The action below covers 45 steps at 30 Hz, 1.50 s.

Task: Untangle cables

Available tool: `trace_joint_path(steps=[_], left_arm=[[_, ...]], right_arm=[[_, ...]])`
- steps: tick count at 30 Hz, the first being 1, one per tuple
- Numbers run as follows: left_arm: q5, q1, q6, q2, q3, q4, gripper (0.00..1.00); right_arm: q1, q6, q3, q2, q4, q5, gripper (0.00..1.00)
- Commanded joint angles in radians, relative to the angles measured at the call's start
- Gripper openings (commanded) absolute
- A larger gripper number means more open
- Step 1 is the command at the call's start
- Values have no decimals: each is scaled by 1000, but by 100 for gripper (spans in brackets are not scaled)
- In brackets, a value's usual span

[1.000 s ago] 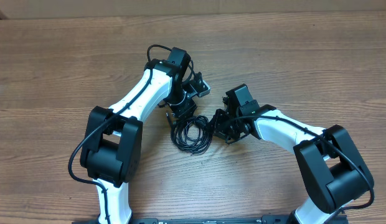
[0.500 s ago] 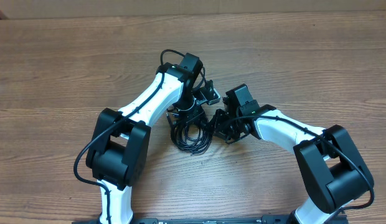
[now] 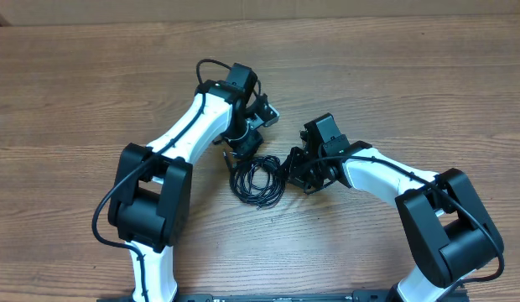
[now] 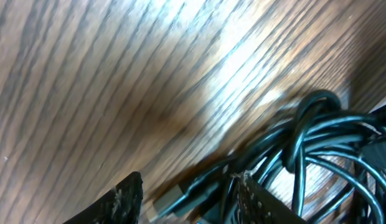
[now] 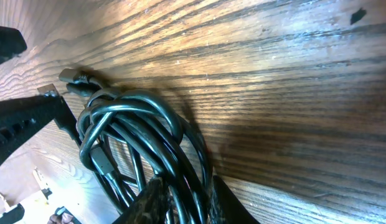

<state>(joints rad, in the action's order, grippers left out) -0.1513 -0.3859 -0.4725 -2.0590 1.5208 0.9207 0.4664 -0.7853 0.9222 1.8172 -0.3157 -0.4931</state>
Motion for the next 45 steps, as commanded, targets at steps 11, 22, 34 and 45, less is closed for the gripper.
trace_joint_path(steps=[11, 22, 34, 45], left_arm=[[1, -60, -5, 8, -16, 42, 49], [-41, -128, -23, 6, -16, 43, 49], [-76, -154, -48, 6, -16, 51, 44], [-74, -154, -55, 4, -16, 49, 44]], right_arm=[[5, 1, -6, 9, 0, 15, 21], [5, 1, -6, 10, 0, 22, 21], [5, 1, -6, 9, 1, 22, 6], [5, 0, -6, 10, 0, 21, 4]])
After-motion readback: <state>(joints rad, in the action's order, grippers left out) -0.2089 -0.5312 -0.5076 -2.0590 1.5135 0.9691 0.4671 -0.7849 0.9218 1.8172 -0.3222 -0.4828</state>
